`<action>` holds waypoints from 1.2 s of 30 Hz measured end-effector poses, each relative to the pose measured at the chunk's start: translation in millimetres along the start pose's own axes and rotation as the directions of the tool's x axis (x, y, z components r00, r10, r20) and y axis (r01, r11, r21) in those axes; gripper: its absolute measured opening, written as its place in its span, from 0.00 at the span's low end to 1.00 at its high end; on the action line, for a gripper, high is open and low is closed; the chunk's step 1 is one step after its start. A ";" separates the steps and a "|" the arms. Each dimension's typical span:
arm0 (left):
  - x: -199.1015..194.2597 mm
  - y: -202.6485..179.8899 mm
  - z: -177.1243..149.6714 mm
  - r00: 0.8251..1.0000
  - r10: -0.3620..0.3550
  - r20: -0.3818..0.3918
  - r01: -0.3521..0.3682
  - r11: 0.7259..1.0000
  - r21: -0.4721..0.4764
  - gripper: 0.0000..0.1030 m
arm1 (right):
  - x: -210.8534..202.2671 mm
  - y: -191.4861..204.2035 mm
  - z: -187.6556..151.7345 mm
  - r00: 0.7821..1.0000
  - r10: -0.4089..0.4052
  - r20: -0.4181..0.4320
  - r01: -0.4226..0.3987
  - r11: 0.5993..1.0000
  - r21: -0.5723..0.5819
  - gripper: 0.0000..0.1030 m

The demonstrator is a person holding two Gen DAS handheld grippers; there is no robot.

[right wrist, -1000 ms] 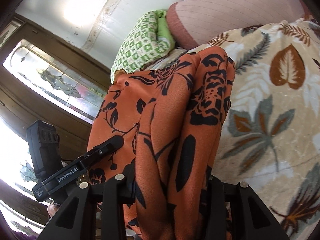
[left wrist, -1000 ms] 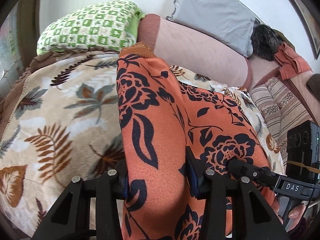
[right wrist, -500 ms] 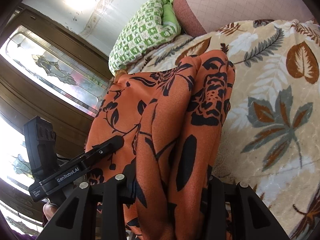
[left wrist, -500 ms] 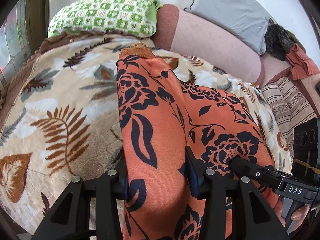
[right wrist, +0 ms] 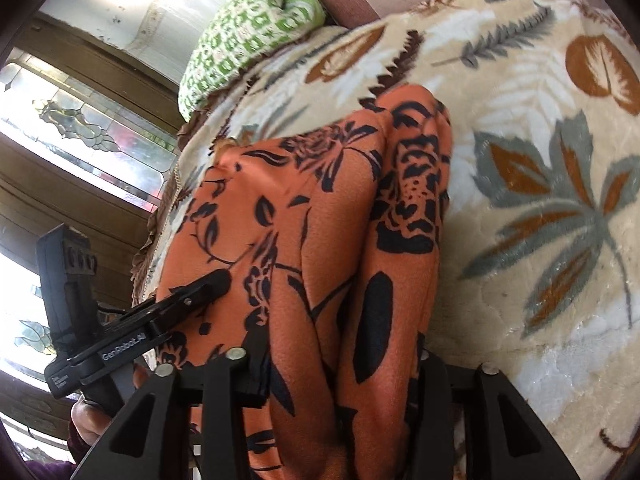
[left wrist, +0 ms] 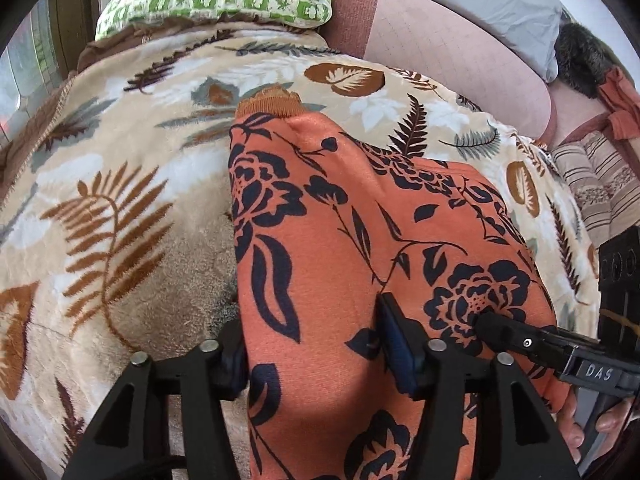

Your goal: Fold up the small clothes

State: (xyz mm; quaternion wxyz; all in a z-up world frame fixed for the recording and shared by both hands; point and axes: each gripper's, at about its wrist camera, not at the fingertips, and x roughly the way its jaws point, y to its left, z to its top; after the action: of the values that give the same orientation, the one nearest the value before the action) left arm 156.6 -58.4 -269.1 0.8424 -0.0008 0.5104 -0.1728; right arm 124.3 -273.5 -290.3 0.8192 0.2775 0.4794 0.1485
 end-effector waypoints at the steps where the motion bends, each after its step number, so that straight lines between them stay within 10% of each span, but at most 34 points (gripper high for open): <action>1: -1.6 -1.7 0.0 1.000 0.023 0.005 -0.023 1.000 0.011 0.63 | 1.0 -2.9 0.9 1.000 0.003 -0.006 -0.003 1.000 0.011 0.49; 12: -53.5 -17.1 -0.5 0.982 0.131 0.138 -0.143 0.986 0.081 0.64 | -52.1 12.3 -5.9 0.993 -0.098 0.061 0.101 0.994 -0.043 0.55; 20: -80.9 -25.9 -7.9 0.974 0.141 0.179 -0.158 0.984 0.085 0.65 | -96.1 50.8 -19.8 0.988 -0.020 0.155 0.042 0.990 -0.138 0.55; 36: -38.6 0.5 -18.0 0.979 0.193 0.062 -0.197 0.977 0.076 0.74 | -44.5 19.5 -25.2 0.997 -0.060 -0.054 0.057 0.997 -0.050 0.42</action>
State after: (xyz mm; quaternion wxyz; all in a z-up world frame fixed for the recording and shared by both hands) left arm 125.1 -43.5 -244.7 0.8680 0.0793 0.4777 -0.1100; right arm 80.8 -272.7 -257.1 0.8160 0.2390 0.5063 0.1437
